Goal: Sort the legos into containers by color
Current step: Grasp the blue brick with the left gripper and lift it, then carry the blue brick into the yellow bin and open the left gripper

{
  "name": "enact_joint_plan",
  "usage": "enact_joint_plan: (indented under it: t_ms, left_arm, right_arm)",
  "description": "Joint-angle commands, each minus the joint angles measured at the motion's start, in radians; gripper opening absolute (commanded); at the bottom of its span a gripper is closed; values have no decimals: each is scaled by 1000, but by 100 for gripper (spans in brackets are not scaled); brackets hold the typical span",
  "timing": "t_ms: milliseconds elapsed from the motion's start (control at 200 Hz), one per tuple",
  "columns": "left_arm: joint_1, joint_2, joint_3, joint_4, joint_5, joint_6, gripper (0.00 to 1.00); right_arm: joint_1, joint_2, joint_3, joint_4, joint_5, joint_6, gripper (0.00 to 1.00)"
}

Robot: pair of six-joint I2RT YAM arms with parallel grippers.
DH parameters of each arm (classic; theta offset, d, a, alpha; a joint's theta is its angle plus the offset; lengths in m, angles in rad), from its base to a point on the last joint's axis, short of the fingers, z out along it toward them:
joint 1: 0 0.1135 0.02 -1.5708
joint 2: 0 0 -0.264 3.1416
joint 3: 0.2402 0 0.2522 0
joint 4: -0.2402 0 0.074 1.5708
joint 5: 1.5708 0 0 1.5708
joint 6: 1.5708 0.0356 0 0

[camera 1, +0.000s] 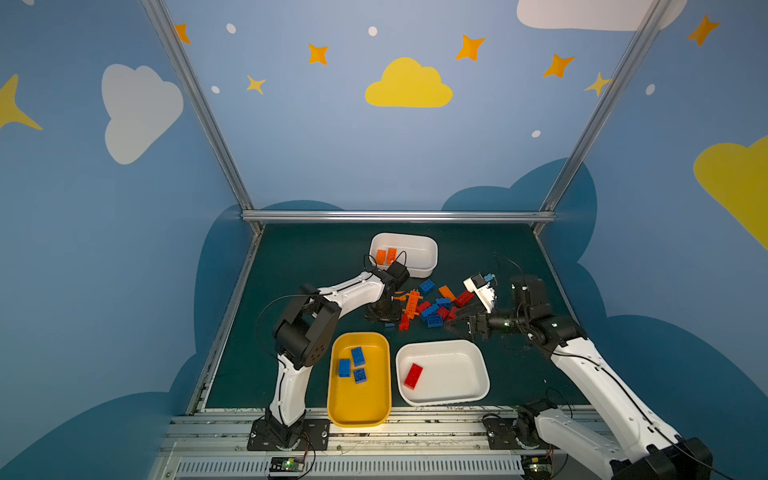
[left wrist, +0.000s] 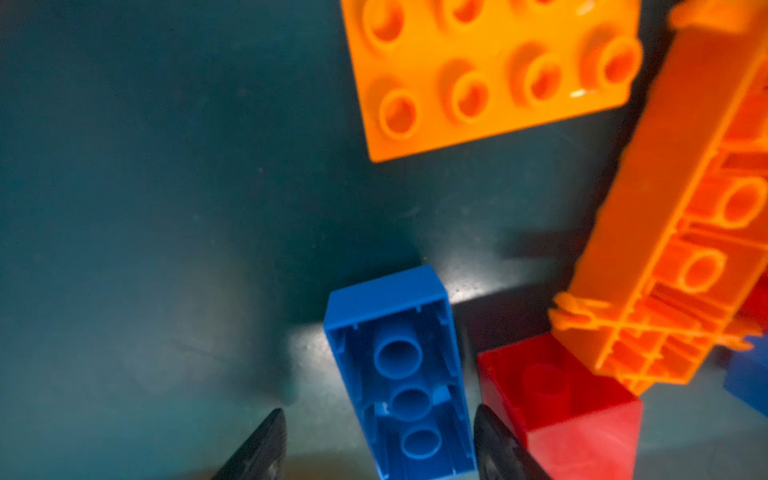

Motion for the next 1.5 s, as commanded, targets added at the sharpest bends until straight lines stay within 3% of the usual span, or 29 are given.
enact_joint_plan:
  t_ms: [0,200,551,781,1001,1327,1492]
  left_arm:
    - [3,24,21,13,-6,-42,67]
    - [5,43,31,-16,-80,-36,55]
    - [16,43,60,-24,-98,19,28]
    - [12,-75,97,-134,-83,64,28]
    - [-52,-255,22,-247,-37,49,29]
    - [-210,-497,-210,-329,85,-164,29]
    - [-234,-572,-341,-270,110,-243,29]
  right_arm:
    - [-3,-23,21,-15,-18,-10,89]
    - [-5,-32,11,-11,-18,-4,89]
    - [-8,-35,5,-2,-19,0,89]
    - [-11,-28,6,13,-44,0,89]
    - [10,-24,-4,71,-142,-6,89]
    - [129,-35,-54,120,-124,-52,90]
    - [183,-43,-90,134,-91,-86,90]
